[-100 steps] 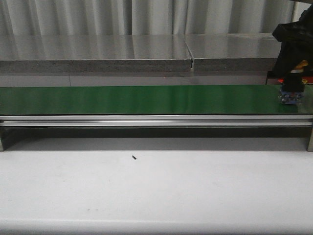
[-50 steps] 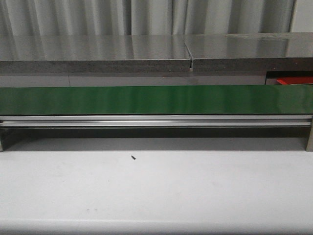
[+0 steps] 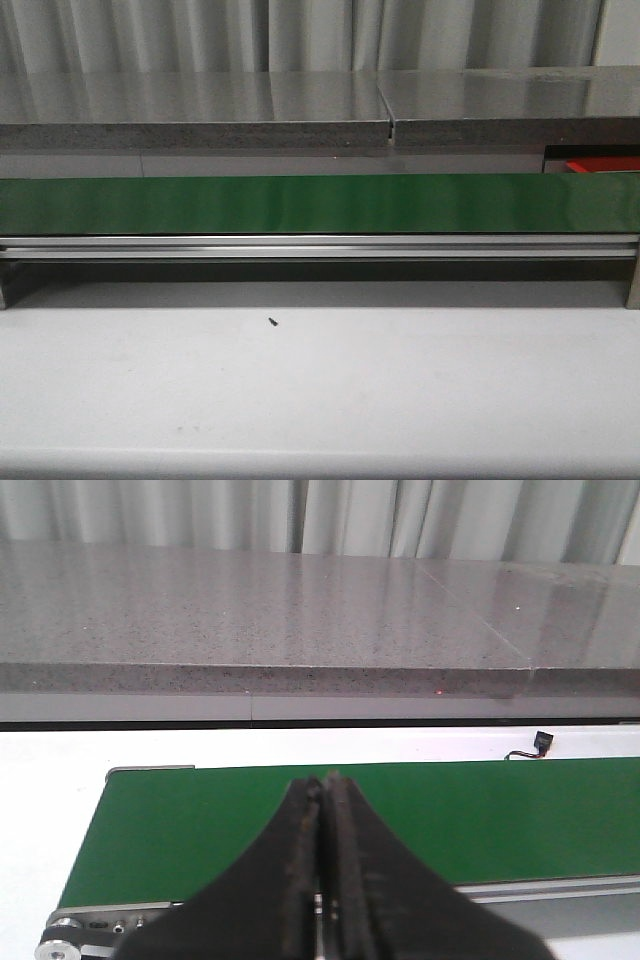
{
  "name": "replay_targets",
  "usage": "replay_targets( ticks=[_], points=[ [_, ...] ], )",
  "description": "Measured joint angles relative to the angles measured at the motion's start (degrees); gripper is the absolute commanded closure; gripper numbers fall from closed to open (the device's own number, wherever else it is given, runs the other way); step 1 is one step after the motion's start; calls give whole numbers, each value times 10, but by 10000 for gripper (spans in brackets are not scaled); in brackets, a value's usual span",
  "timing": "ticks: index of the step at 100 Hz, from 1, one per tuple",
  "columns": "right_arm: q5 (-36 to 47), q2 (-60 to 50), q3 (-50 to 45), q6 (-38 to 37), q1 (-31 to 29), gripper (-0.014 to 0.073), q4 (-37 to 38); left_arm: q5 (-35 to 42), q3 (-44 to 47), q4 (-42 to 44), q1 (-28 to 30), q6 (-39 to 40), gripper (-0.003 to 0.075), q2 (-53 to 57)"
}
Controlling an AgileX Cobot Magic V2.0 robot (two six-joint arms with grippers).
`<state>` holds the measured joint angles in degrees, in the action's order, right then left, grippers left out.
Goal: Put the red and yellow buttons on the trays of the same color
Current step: 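Carry the yellow button into the yellow tray and open the right gripper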
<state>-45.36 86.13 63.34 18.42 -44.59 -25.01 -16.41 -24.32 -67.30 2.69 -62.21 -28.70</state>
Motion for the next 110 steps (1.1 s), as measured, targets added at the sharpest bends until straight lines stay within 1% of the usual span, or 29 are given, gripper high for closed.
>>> replay_targets(
  ticks=[21, 35, 80, 84, 89, 96, 99, 101, 104, 108, 110],
  points=[
    [64, 5, -88, 0, 0, 513, -1, 0, 0, 0, 0, 0, 739, 0],
    [111, 7, -124, 0, 0, 513, -1, 0, 0, 0, 0, 0, 739, 0],
    [149, 70, -133, 0, 0, 505, -11, 0, 0, 0, 0, 0, 739, 0],
    [151, 72, -133, 0, 0, 480, -12, 0, 0, 0, 0, 0, 739, 0],
    [152, 73, -133, 0, 0, 420, -15, 0, 0, 0, 0, 0, 739, 0],
    [152, 73, -133, 1, 0, 286, -14, 0, 0, 0, 0, 0, 739, 0],
    [152, 73, -133, 2, 0, 209, -14, 0, 0, 0, 0, 0, 739, 0],
    [152, 73, -133, 2, 0, 178, -14, 0, 0, 0, 0, 0, 739, 0],
    [150, 73, -133, 2, 0, 109, -14, 0, 0, 0, 0, 0, 739, 0],
    [143, 75, -133, 2, 0, 42, -14, 0, 0, 0, 0, 0, 739, 0],
    [141, 75, -134, 2, 0, 25, -14, 0, 0, 0, 0, 0, 739, 0]
  ],
)
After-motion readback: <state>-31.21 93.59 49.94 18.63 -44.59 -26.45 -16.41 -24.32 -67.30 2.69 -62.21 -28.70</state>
